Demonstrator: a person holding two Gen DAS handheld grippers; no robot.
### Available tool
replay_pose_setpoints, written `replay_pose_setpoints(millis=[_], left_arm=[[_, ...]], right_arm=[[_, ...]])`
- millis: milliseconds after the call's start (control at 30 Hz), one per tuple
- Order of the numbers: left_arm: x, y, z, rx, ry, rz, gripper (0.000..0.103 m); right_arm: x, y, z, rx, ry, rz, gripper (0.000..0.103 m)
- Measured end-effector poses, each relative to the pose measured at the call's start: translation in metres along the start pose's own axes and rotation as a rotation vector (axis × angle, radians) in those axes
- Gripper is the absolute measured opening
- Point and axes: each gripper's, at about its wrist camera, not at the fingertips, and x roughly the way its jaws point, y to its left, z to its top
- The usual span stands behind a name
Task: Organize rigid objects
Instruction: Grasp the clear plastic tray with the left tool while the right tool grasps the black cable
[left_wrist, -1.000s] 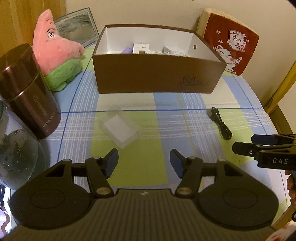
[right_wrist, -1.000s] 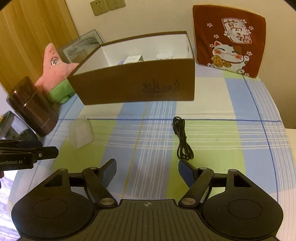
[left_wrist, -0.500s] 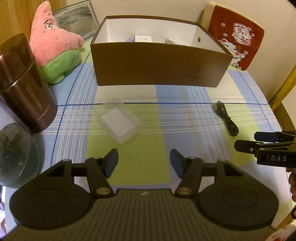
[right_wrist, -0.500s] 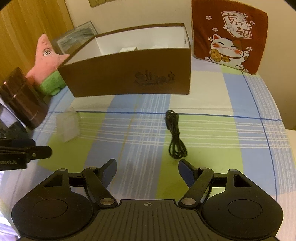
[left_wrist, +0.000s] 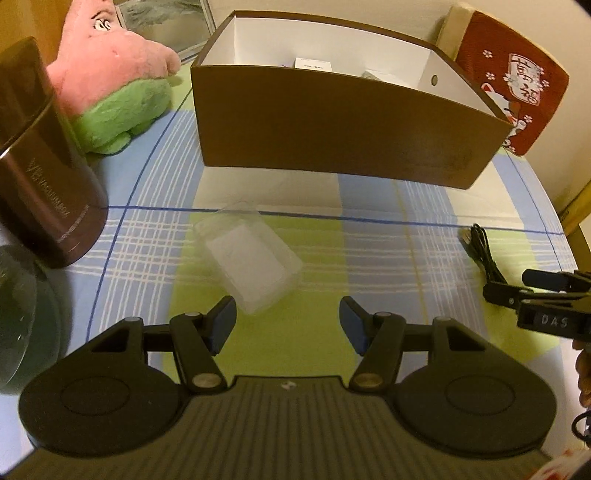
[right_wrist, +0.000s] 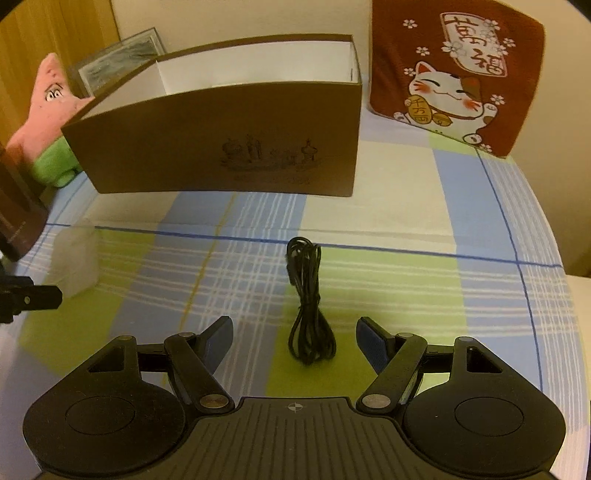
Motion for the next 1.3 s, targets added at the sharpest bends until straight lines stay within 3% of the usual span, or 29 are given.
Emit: replay_pose_setpoints(millis=[300,433,633,733,867,967,1033,1300], left_arm=[[0.027,0.007,0.023,-0.025,0.008,0.041,0.059],[0.037,0.010,0.032,-0.031,0.010,0.059,0.066],[0.050,0.013,0.041,-0.053,0.026,0.065,0.066],[0.055,0.012,0.040,-0.028,0.021,0.078,0.061],[0.056,0.011,0.036,0.015,0.021,0.073,0.052],[0.053,0.008,0.030,0.061,0.014,0.076,0.052],[0.050,0.005,0.026,0.083,0.012,0.071,0.052],[0.031,-0.004,-0.002,0.152,0.020,0.037,0.052]], right_arm=[[0.026,-0.001,0.008,-0.019,0.004,-0.024,0.071],[0.034,-0.002,0.011,-0.022,0.013,-0.032,0.071],[0.038,0.001,0.011,-0.044,0.004,-0.032,0.070],[0.038,0.001,0.010,-0.049,-0.002,-0.029,0.069],[0.035,0.003,0.009,-0.074,-0.025,-0.018,0.050],[0.033,0.004,0.008,-0.080,-0.032,-0.016,0.032],[0.032,0.006,0.006,-0.090,-0.032,-0.006,0.014],[0.014,0.025,-0.025,-0.138,-0.001,0.091,0.013]])
